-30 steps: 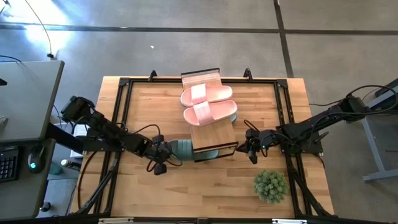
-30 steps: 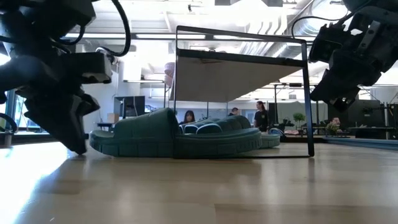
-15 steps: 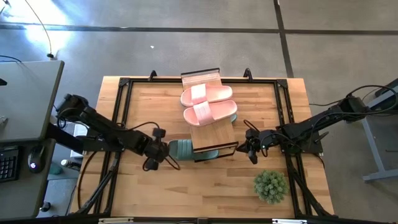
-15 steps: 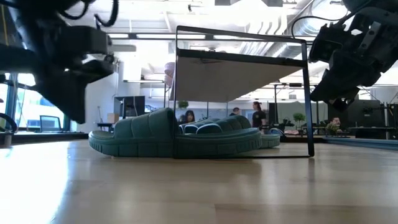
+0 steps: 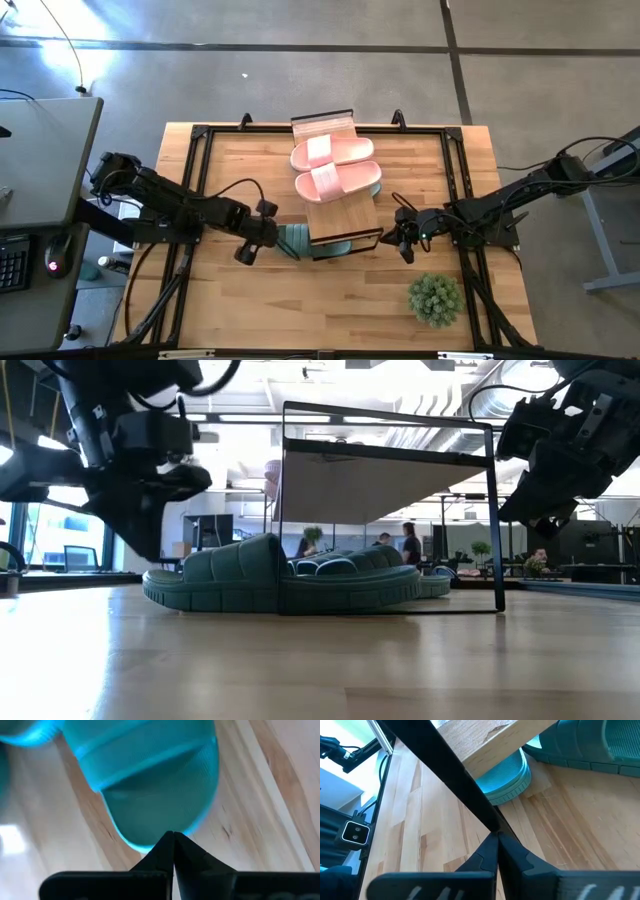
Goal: Pick and place slides into the shelf
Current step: Put the green slide under the shelf
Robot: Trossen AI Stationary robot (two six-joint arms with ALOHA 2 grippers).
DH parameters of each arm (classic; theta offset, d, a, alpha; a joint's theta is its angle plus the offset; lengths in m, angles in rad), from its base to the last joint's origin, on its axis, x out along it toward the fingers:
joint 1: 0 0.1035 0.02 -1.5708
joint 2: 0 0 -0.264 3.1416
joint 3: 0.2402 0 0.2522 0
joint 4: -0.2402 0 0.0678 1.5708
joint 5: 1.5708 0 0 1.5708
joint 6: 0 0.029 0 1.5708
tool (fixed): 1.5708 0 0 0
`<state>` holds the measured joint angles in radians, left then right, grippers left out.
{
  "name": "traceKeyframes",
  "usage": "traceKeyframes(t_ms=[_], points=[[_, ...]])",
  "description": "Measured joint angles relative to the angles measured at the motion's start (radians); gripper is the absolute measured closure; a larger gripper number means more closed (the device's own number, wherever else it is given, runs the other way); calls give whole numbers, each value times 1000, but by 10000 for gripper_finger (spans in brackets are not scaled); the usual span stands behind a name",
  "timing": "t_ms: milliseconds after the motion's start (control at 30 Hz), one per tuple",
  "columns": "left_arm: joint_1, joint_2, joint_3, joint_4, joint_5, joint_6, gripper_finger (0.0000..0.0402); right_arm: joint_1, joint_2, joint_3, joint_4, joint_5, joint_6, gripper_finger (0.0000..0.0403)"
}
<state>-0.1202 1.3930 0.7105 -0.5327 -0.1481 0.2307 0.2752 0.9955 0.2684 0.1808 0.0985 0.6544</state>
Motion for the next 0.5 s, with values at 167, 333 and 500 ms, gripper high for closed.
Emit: traceKeyframes(t_ms=[167,333,500], points=[[10,0,0,-83,9,-15,401,0,0,0,-1,3,0,403],[9,34,-1,-82,51,-25,401,0,0,0,-1,7,0,403],[9,79,-1,-37,53,-44,401,0,0,0,0,11,0,403]])
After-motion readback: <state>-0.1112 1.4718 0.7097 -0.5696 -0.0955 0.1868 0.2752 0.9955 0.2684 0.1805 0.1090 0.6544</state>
